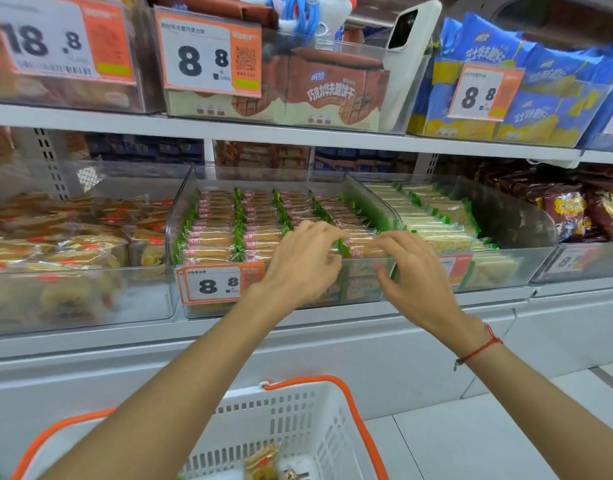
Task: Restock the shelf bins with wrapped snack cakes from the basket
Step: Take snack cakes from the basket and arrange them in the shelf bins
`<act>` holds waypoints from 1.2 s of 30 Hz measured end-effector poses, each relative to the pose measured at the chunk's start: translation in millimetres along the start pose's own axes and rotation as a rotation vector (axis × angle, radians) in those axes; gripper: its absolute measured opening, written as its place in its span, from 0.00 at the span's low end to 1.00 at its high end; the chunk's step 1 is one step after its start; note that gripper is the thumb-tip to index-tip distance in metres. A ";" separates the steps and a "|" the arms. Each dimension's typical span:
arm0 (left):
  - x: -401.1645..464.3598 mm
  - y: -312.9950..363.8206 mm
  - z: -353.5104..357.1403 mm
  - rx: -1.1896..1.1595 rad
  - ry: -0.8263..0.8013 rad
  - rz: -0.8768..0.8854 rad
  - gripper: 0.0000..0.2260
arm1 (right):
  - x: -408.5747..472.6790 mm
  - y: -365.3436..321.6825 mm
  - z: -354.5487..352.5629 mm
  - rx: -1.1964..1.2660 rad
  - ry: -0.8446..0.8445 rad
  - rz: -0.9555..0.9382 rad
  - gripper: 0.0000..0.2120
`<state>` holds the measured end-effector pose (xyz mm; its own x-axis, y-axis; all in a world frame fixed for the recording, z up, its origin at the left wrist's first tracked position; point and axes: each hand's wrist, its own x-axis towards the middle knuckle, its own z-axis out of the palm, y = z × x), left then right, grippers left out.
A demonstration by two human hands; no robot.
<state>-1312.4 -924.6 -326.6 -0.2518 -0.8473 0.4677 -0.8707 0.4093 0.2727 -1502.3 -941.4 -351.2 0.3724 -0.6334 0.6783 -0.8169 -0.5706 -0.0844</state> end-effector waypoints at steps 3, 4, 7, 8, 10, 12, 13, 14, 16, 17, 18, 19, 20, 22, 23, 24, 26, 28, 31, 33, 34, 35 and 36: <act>-46.3 -11.9 -6.0 -0.139 0.197 -0.101 0.13 | -8.4 -26.2 2.4 0.149 0.025 0.021 0.10; -63.1 -17.0 -7.1 -0.157 0.236 -0.136 0.12 | -12.7 -36.0 6.5 0.210 -0.017 0.035 0.10; -119.6 -44.6 -3.7 -0.205 0.227 -0.298 0.09 | -29.2 -67.0 38.2 0.305 -0.280 0.043 0.08; -136.8 -55.0 -0.4 -0.225 0.178 -0.361 0.08 | -34.7 -76.1 48.8 0.307 -0.395 0.040 0.09; -172.8 -81.4 8.1 -0.247 0.024 -0.493 0.07 | -46.7 -95.3 73.2 0.286 -0.657 0.025 0.10; -205.8 -110.4 19.4 -0.245 -0.216 -0.630 0.07 | -61.5 -111.8 100.5 0.250 -0.906 -0.002 0.11; -221.0 -124.8 28.1 -0.245 -0.349 -0.679 0.08 | -71.1 -118.3 114.7 0.239 -1.015 -0.005 0.11; -234.6 -137.0 36.8 -0.240 -0.467 -0.715 0.09 | -81.4 -124.7 128.1 0.228 -1.112 -0.004 0.12; -267.5 -160.5 54.2 -0.221 -0.651 -0.804 0.11 | -106.6 -142.5 160.1 0.201 -1.266 -0.012 0.12; -285.8 -171.7 62.5 -0.214 -0.706 -0.861 0.12 | -120.2 -152.9 176.3 0.189 -1.315 -0.024 0.13; -301.4 -179.6 70.2 -0.204 -0.734 -0.910 0.12 | -133.4 -160.7 190.0 0.175 -1.342 -0.036 0.13; -314.6 -185.9 76.8 -0.183 -0.739 -0.949 0.11 | -145.3 -168.7 201.6 0.157 -1.356 -0.052 0.14; -328.8 -191.1 83.3 -0.154 -0.734 -0.981 0.12 | -158.6 -177.9 215.2 0.144 -1.376 -0.071 0.16; -346.0 -196.2 97.9 -0.061 -0.695 -0.978 0.14 | -178.8 -194.9 235.6 0.126 -1.391 -0.118 0.18; -350.6 -197.0 105.8 -0.017 -0.680 -0.938 0.17 | -187.5 -202.8 243.2 0.123 -1.384 -0.131 0.18; -353.8 -196.7 113.5 0.011 -0.673 -0.886 0.20 | -195.9 -210.8 250.6 0.130 -1.376 -0.128 0.19; -357.6 -200.3 133.6 0.039 -0.702 -0.764 0.25 | -213.5 -225.5 266.9 0.178 -1.372 -0.098 0.22; -358.5 -204.5 152.4 0.044 -0.777 -0.718 0.29 | -229.1 -235.8 282.3 0.249 -1.383 -0.025 0.28; -358.2 -209.3 167.2 0.058 -0.886 -0.785 0.26 | -238.1 -246.3 299.7 0.351 -1.364 0.079 0.38; -361.8 -212.8 170.9 0.099 -0.899 -0.775 0.22 | -238.1 -251.5 310.6 0.364 -1.320 0.061 0.40; -363.9 -214.3 170.1 0.104 -0.886 -0.776 0.21 | -236.8 -254.0 314.1 0.371 -1.306 0.061 0.40; -366.5 -216.4 170.1 0.102 -0.874 -0.788 0.20 | -236.2 -257.2 317.6 0.381 -1.296 0.074 0.39; -368.6 -217.7 169.1 0.099 -0.863 -0.811 0.20 | -234.7 -260.2 320.5 0.390 -1.268 0.097 0.37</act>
<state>-1101.5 -758.6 -700.5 0.2198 -0.8105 -0.5429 -0.9265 -0.3476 0.1439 -1236.0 -811.9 -722.4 0.6444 -0.6037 -0.4693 -0.7634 -0.4728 -0.4401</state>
